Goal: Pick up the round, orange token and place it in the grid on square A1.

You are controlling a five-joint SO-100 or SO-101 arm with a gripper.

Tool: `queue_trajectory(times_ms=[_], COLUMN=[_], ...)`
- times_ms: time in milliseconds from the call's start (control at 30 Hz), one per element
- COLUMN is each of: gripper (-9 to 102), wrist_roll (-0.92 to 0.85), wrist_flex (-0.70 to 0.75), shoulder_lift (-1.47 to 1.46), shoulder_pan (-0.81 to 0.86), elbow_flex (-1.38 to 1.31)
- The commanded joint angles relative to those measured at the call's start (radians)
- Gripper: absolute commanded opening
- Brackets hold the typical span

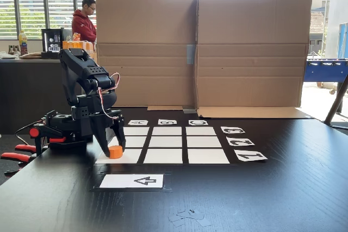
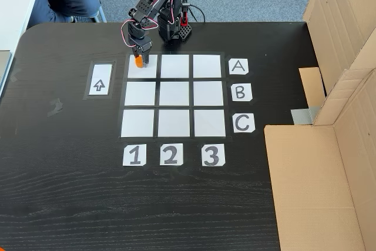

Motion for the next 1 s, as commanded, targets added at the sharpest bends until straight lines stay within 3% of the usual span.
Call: queue_trajectory(times_ms=[0,633,967], gripper=[2,3,20], wrist_roll=[-0.002,0.018,0.018], wrist_flex=[-0.005,0.009,0.009], shoulder_lift=[-0.002,0.0,-0.002], shoulder_pan=[-0.014,-0.058,-0.046], elbow_flex=[0.003,0.026,0.026])
